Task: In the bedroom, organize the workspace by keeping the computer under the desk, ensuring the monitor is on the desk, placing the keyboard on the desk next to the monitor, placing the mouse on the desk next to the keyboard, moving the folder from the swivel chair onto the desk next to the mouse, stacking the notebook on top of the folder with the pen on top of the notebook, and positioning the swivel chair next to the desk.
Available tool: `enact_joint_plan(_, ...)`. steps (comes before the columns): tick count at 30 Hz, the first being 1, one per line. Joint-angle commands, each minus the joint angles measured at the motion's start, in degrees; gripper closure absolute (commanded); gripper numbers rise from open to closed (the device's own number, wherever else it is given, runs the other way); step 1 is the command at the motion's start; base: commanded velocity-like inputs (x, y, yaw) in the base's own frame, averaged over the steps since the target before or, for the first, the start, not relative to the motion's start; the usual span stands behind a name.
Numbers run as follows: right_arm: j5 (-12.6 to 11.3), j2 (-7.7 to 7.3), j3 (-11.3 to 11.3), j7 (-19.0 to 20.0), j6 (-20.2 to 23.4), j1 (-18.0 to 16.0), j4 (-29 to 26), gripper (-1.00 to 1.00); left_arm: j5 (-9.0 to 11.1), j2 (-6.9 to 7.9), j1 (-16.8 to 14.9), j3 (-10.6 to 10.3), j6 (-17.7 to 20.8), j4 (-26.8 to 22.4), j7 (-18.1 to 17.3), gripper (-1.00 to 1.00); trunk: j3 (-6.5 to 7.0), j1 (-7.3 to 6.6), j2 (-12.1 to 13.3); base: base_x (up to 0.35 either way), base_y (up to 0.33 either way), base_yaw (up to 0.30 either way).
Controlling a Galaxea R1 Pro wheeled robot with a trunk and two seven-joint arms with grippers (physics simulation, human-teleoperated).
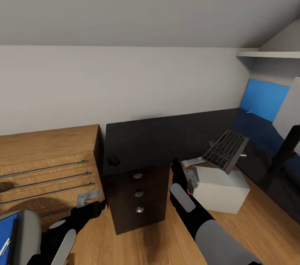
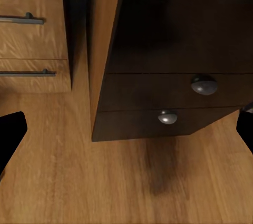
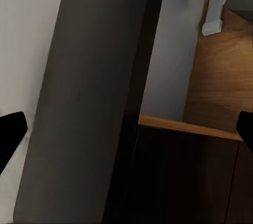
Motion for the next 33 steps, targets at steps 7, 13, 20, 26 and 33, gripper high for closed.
enact_joint_plan(7,-4.4,0.0,-0.1,5.4,-0.4,0.0,0.0,-1.0,0.6,0.06,0.0,-0.1,0.1,-0.1,0.6,-1.0,-1.32,1.54,-2.9,0.0,0.0,-0.029)
enact_joint_plan(13,-6.1,0.0,-0.2,7.1,-0.6,-0.1,0.0,-1.0,0.6,0.04,0.0,-0.1,0.1,-0.1,0.6,-1.0,-2.4,2.86,-5.3,0.0,0.0,-0.198)
enact_joint_plan(20,-6.4,0.0,-0.4,7.4,-1.3,-0.1,0.0,-1.0,0.6,0.04,0.0,-0.1,0.1,-0.1,0.6,-1.0,-3.65,4.4,-8.1,0.0,0.0,-0.25)
enact_joint_plan(26,-6.5,0.0,-0.6,7.5,-2.3,-0.1,0.0,-1.0,0.6,0.04,0.0,-0.1,0.1,-0.1,0.6,-1.0,-4.73,5.71,-10.5,0.0,0.0,-0.259)
enact_joint_plan(33,-6.5,0.0,-1.3,7.5,-2.7,0.0,0.0,-1.0,0.6,0.04,0.0,-0.1,0.1,-0.1,0.6,-1.0,-5.99,7.25,-13.3,0.0,0.0,-0.26)
